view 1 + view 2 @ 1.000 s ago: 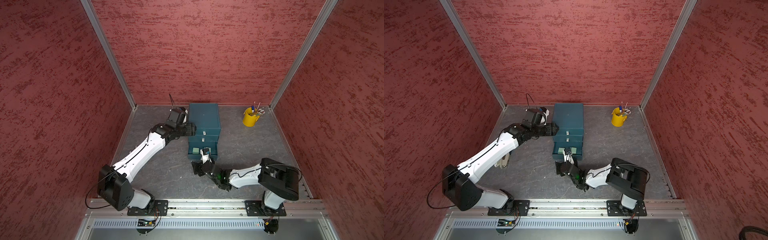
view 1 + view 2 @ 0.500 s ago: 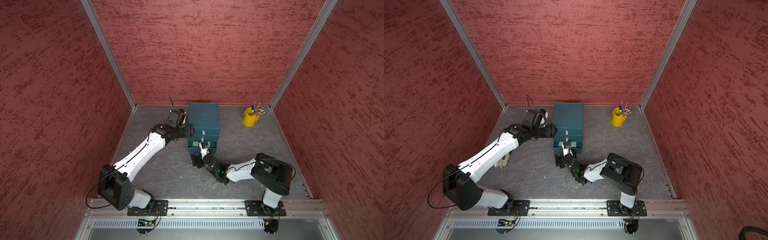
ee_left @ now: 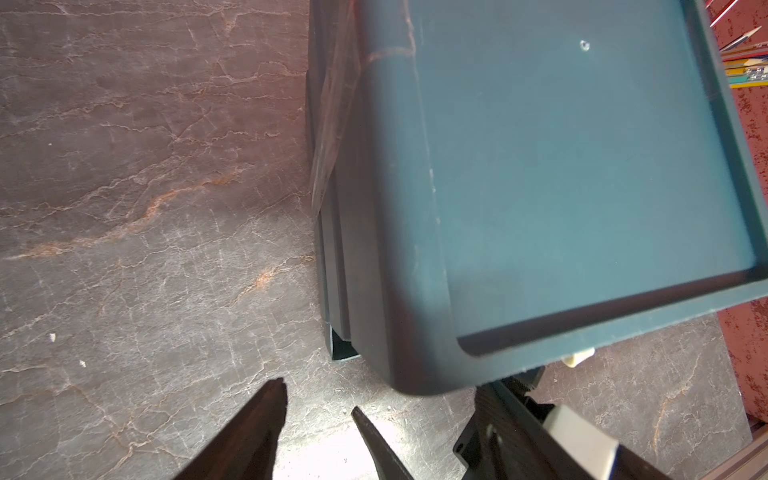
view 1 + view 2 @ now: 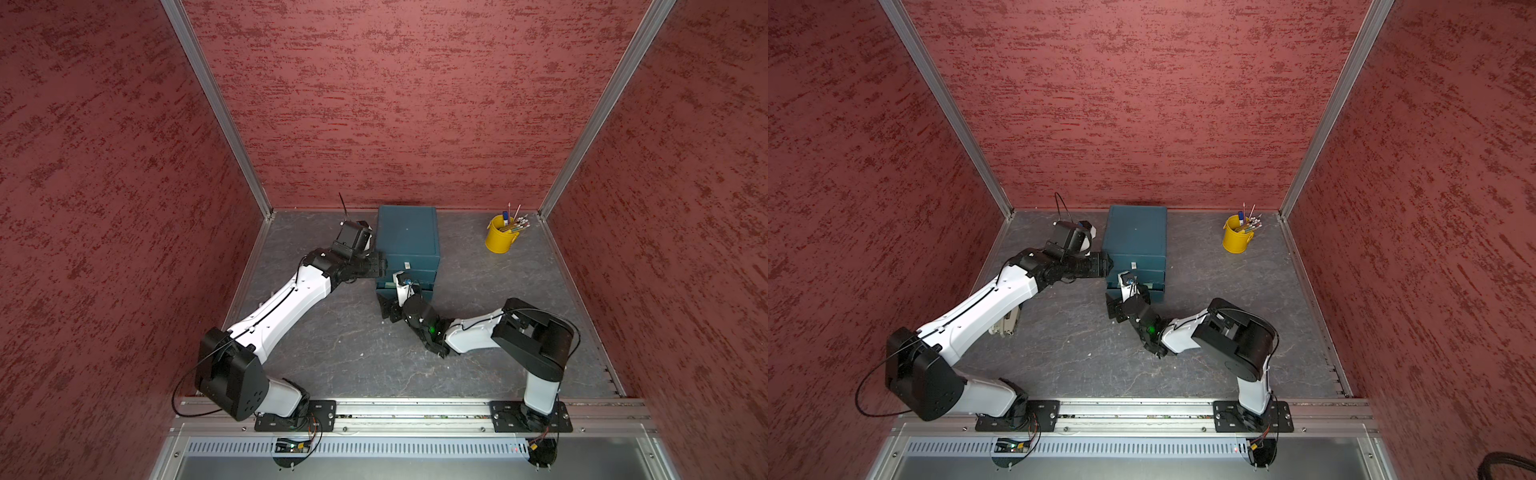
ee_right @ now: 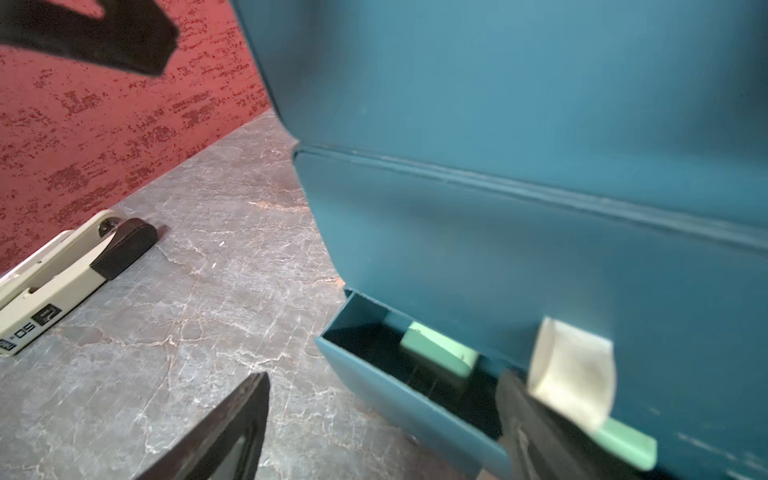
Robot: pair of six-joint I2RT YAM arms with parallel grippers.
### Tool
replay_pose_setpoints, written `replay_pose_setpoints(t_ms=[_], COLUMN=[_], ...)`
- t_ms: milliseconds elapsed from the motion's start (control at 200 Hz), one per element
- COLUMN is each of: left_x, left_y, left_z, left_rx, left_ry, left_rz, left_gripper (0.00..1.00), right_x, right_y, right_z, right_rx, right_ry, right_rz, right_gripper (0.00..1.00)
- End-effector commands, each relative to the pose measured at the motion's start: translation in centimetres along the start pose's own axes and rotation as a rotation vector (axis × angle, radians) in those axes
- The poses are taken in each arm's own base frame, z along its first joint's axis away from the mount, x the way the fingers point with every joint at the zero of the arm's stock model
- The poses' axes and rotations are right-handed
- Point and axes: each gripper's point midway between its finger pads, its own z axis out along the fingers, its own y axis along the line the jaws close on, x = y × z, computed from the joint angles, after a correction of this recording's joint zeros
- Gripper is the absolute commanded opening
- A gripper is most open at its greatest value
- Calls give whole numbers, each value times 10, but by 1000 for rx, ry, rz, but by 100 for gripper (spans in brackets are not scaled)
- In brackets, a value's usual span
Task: Place the plugs into the drawer by color
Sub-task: Close the drawer in the storage box.
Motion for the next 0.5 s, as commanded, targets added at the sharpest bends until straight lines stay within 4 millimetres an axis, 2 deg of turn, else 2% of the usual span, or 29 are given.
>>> replay_pose_setpoints(t_ms=[0, 115, 220, 301, 381, 496], left_x=[-2, -27, -59, -78, -86, -82], left_y=[-4, -16, -25, -30, -26, -21], left_z=[-6, -27, -50, -57, -48, -22], left_rx=[16, 49, 72, 88, 77, 68], left_ry=[-2, -77, -169, -213, -214, -157], left_rz=[12, 11, -1, -13, -25, -42], left_gripper=[75, 79, 83, 85, 85, 83], right_x=[-9, -2, 12, 17, 19, 19], right_y=[1, 4, 0, -3, -2, 1], right_z=[-2, -18, -20, -20, -21, -24], right_rx=[-14, -25, -11, -6, -15, -26], right_ry=[-45, -64, -44, -45, -48, -58], right_rz=[20, 32, 32, 55, 77, 87], right_gripper=[89, 89, 89, 89, 89, 89])
